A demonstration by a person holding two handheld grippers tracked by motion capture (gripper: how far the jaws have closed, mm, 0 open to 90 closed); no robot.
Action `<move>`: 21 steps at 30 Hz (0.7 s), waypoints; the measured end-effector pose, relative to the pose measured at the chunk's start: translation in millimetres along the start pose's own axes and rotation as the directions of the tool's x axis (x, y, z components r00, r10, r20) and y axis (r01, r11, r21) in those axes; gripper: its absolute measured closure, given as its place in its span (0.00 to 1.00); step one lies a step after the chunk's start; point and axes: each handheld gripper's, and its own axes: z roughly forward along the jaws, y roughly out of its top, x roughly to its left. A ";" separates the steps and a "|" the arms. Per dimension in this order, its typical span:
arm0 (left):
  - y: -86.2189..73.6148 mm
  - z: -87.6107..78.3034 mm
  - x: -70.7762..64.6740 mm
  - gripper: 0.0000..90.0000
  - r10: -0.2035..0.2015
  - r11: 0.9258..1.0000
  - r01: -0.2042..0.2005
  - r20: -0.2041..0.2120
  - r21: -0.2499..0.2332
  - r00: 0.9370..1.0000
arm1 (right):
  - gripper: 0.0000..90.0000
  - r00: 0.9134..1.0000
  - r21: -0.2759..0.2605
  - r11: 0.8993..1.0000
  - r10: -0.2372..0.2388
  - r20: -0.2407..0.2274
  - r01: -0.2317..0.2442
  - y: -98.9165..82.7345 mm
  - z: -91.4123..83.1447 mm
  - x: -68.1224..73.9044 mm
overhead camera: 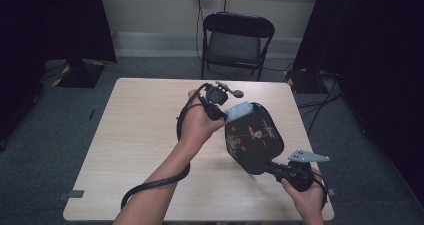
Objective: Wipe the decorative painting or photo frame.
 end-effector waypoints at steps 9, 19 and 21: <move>-24.4 25.6 10.8 0.89 -0.044 0.998 0.043 0.024 0.035 0.999 | 0.89 1.000 0.004 1.000 -0.003 -0.005 0.003 0.5 0.1 -0.6; -39.4 42.6 19.0 0.89 -0.078 0.996 0.076 0.042 0.052 0.996 | 0.89 1.000 0.008 1.000 -0.002 -0.012 0.002 2.6 2.6 -1.0; -39.4 36.6 20.0 0.89 -0.080 0.996 0.078 0.046 0.045 0.996 | 0.89 1.000 0.009 1.000 -0.004 -0.013 0.004 2.7 2.6 -0.9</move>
